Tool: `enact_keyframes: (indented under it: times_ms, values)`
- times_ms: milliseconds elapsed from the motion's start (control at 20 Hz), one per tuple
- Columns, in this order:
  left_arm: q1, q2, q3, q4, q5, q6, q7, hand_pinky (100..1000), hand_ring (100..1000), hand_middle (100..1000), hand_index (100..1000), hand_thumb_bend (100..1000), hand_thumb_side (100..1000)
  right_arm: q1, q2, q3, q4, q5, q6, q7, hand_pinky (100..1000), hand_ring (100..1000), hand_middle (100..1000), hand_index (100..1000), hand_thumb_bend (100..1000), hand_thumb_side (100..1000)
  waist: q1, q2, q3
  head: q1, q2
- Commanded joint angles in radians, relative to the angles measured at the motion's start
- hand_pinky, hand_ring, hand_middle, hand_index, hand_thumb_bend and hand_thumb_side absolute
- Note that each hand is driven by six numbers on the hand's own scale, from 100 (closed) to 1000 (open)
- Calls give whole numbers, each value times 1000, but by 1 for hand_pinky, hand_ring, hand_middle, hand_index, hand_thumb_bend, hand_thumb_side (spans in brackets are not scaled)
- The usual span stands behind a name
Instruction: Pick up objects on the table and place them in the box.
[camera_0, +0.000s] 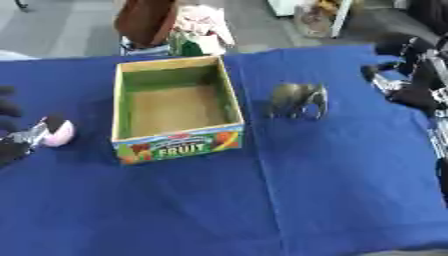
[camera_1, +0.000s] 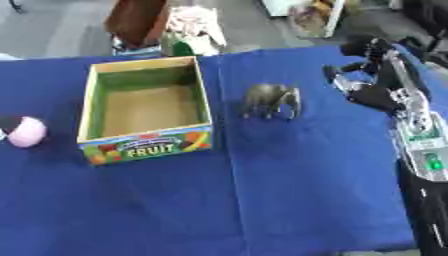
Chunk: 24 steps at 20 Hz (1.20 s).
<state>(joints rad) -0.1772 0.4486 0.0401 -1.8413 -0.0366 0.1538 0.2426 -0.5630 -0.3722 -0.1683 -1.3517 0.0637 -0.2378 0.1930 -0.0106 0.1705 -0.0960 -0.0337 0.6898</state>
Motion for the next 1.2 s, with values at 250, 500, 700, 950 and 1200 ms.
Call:
enact_keyframes:
  times_ms: [250,500,700,950,1200]
  values:
    - [-7,24,10,-14,-2,-2,-3,441,561,448,683,796,214,-13,-19,-6,-11,-5,-4,3,657,802,695,842,406,198,0,-13,0,-3,-5]
    - [-8,24,11,-14,-2,-1,-1,441,561,448,683,796,214,-14,-20,-5,-9,-4,-4,3,657,802,695,842,405,198,0,-13,-1,-3,-5]
    - [-7,24,10,-13,-3,-1,-3,441,562,448,683,798,214,-14,-27,-1,-5,-1,-5,6,657,803,696,842,406,198,-1,-15,0,-4,-8]
    - [-9,52,8,-6,-17,7,-16,452,578,464,692,834,211,-16,-27,1,-2,-1,-8,7,657,803,695,842,405,198,0,-14,-3,-3,-6]
    - [-10,166,-2,1,-90,32,-59,469,589,478,703,833,193,-17,-27,3,-1,0,-8,10,657,803,695,842,404,198,5,-15,-7,-1,-8]
